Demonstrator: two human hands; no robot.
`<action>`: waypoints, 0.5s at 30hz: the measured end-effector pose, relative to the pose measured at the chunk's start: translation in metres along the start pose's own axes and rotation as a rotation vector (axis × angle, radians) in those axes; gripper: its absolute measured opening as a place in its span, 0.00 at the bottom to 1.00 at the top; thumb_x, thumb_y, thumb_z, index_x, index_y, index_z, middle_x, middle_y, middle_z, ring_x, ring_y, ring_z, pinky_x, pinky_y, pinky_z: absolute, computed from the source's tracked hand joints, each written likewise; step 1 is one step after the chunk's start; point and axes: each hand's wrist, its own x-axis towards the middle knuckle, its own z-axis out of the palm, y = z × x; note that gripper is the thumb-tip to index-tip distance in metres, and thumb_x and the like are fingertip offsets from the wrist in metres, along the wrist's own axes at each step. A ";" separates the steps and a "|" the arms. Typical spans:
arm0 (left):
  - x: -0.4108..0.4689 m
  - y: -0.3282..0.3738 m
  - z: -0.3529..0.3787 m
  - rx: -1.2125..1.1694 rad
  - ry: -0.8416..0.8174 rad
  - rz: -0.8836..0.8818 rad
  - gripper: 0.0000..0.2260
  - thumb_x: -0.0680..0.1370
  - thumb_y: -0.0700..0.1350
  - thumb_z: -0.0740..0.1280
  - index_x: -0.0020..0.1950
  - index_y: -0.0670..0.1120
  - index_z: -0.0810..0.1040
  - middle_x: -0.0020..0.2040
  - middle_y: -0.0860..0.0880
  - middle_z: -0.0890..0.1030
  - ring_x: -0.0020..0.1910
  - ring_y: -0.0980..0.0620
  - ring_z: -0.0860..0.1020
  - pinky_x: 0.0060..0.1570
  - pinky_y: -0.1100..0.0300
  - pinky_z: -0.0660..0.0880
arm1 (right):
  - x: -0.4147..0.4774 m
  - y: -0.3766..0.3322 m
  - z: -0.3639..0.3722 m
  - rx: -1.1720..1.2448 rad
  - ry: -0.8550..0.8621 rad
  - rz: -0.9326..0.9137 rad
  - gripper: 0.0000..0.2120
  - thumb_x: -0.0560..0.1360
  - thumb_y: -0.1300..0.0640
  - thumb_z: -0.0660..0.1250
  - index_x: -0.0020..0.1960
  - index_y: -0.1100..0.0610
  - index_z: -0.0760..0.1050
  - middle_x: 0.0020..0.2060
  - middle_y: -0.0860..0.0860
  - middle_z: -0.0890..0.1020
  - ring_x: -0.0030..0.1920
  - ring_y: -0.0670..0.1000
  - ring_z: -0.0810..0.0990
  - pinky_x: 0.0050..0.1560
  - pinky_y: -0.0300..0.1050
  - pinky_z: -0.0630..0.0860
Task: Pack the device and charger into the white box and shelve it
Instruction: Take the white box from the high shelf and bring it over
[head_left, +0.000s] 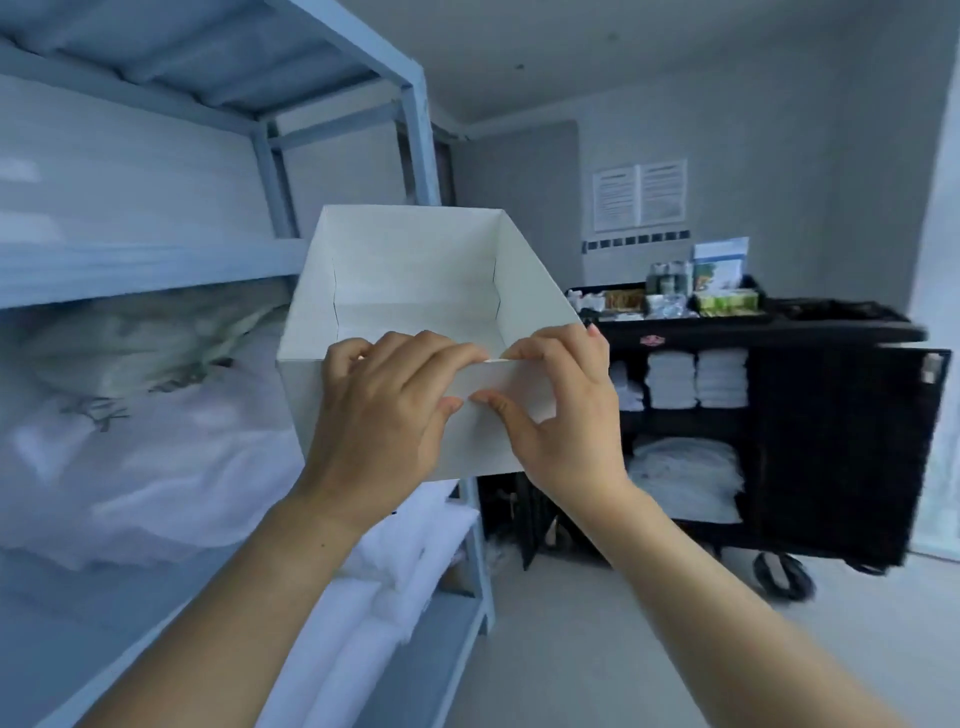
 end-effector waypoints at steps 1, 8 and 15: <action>0.003 0.007 0.016 -0.063 0.005 0.017 0.14 0.70 0.43 0.69 0.55 0.52 0.77 0.48 0.55 0.81 0.48 0.55 0.72 0.46 0.56 0.58 | -0.004 0.013 -0.010 -0.072 0.005 0.011 0.14 0.64 0.62 0.76 0.45 0.62 0.76 0.42 0.53 0.75 0.48 0.46 0.69 0.62 0.62 0.63; 0.018 0.068 0.105 -0.499 -0.036 0.118 0.18 0.68 0.39 0.74 0.55 0.51 0.77 0.48 0.55 0.81 0.47 0.54 0.74 0.45 0.58 0.60 | -0.037 0.074 -0.080 -0.475 -0.013 0.075 0.13 0.66 0.58 0.74 0.46 0.59 0.75 0.43 0.55 0.76 0.46 0.49 0.72 0.65 0.57 0.59; 0.037 0.154 0.146 -0.828 -0.018 0.298 0.15 0.70 0.40 0.72 0.55 0.50 0.78 0.47 0.54 0.81 0.45 0.49 0.79 0.46 0.56 0.62 | -0.067 0.080 -0.165 -0.837 0.049 0.184 0.12 0.65 0.57 0.74 0.45 0.60 0.77 0.41 0.55 0.76 0.46 0.48 0.70 0.62 0.59 0.63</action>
